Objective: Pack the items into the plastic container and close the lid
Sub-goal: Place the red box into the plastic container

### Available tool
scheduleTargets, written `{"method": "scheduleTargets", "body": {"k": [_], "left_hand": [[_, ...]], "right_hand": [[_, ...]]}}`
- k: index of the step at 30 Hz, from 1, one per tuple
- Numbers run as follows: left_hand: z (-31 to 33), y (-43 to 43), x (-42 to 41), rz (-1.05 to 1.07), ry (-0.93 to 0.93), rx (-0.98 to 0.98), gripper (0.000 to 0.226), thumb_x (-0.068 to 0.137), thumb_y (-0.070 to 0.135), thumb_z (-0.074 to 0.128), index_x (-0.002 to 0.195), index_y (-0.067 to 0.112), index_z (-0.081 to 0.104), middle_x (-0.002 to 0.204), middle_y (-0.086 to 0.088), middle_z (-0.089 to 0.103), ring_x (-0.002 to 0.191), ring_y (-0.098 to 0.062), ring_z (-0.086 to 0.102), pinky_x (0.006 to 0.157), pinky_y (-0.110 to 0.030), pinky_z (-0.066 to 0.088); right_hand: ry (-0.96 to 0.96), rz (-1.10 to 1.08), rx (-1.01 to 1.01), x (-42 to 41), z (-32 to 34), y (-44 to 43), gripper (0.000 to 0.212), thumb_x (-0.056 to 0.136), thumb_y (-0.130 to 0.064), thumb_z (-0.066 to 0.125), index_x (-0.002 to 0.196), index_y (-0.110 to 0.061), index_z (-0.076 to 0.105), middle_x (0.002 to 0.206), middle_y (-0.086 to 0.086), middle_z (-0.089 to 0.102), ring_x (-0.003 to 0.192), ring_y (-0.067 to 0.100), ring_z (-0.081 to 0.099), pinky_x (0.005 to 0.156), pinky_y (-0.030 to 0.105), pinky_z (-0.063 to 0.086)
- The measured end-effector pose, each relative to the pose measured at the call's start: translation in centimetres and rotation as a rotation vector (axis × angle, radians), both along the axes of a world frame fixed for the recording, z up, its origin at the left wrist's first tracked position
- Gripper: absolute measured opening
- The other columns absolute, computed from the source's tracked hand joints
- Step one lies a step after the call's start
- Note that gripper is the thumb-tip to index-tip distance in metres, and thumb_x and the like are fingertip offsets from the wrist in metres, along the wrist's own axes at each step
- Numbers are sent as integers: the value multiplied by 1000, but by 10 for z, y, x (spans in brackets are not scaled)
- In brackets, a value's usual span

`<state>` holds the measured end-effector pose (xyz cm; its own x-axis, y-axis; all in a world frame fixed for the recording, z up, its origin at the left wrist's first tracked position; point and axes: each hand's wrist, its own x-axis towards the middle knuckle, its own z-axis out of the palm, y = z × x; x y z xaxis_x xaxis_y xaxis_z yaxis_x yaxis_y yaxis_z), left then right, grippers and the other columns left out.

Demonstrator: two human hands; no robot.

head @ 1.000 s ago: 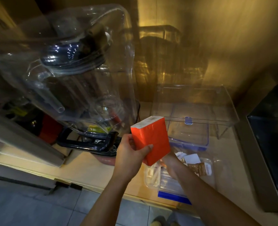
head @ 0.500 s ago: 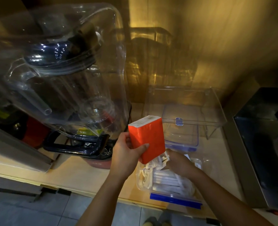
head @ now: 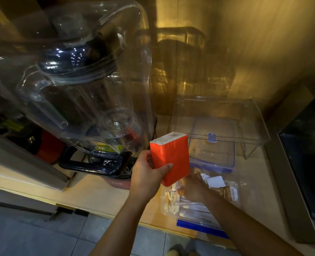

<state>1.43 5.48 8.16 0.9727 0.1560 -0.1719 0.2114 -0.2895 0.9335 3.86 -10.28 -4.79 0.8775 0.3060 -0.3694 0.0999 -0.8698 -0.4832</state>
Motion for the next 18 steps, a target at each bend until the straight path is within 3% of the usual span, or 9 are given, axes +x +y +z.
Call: {"method": "scheduleTargets", "body": {"k": [3, 5, 9, 12, 13, 14, 15, 18], "left_hand": [[-1, 2, -1, 2, 9, 10, 50, 69, 22, 80, 108, 25, 49, 95, 18, 55, 91, -2, 55, 79, -30, 52], [-1, 3, -1, 3, 5, 7, 49, 69, 21, 80, 107, 26, 49, 94, 19, 55, 89, 1, 54, 74, -26, 51], [-2, 3, 1, 6, 3, -17, 48, 69, 19, 80, 104, 27, 49, 93, 19, 55, 87, 2, 54, 71, -23, 50], [-3, 1, 2, -13, 11, -28, 50, 69, 19, 80, 107, 26, 49, 94, 19, 55, 88, 2, 54, 68, -19, 48], [-3, 0, 2, -16, 14, -34, 50, 69, 19, 80, 108, 26, 48, 95, 19, 55, 88, 1, 54, 68, -18, 48], [-4, -1, 2, -18, 17, -38, 51, 69, 19, 80, 107, 26, 48, 95, 18, 55, 89, 1, 54, 69, -18, 48], [-5, -2, 2, -20, 22, -40, 51, 69, 18, 81, 107, 26, 48, 96, 17, 56, 89, 0, 55, 70, -20, 49], [-8, -3, 1, -47, 32, -19, 51, 68, 19, 80, 107, 27, 48, 97, 16, 56, 91, 0, 55, 73, -22, 49]], "right_hand": [[-18, 126, -170, 0, -4, 0, 49, 84, -31, 56, 129, -19, 41, 142, 6, 41, 132, 28, 36, 108, 48, 28], [-2, 183, -191, 0, 2, -3, 44, 82, -28, 56, 124, -19, 48, 139, 5, 45, 132, 27, 37, 108, 45, 25], [198, 324, -146, -5, 25, -24, 25, 79, -39, 62, 91, -17, 65, 103, 2, 67, 104, 18, 55, 101, 42, 30], [179, 392, -234, -9, 41, -37, 31, 82, -34, 61, 58, -17, 54, 66, -3, 54, 72, 14, 50, 93, 42, 37], [75, 406, -232, -8, 43, -38, 25, 83, -25, 60, 60, -16, 55, 70, -3, 53, 76, 16, 50, 94, 41, 37], [-33, 421, -220, -6, 42, -36, 11, 83, -17, 57, 73, -14, 62, 82, -1, 58, 87, 18, 53, 97, 40, 36], [-105, 428, -208, -5, 40, -33, 13, 83, -12, 55, 93, -14, 64, 101, 2, 62, 102, 19, 53, 99, 39, 35], [-52, 449, -239, -1, 29, -25, 56, 82, -19, 64, 133, -15, 42, 135, 8, 51, 126, 24, 44, 105, 37, 30]]}}
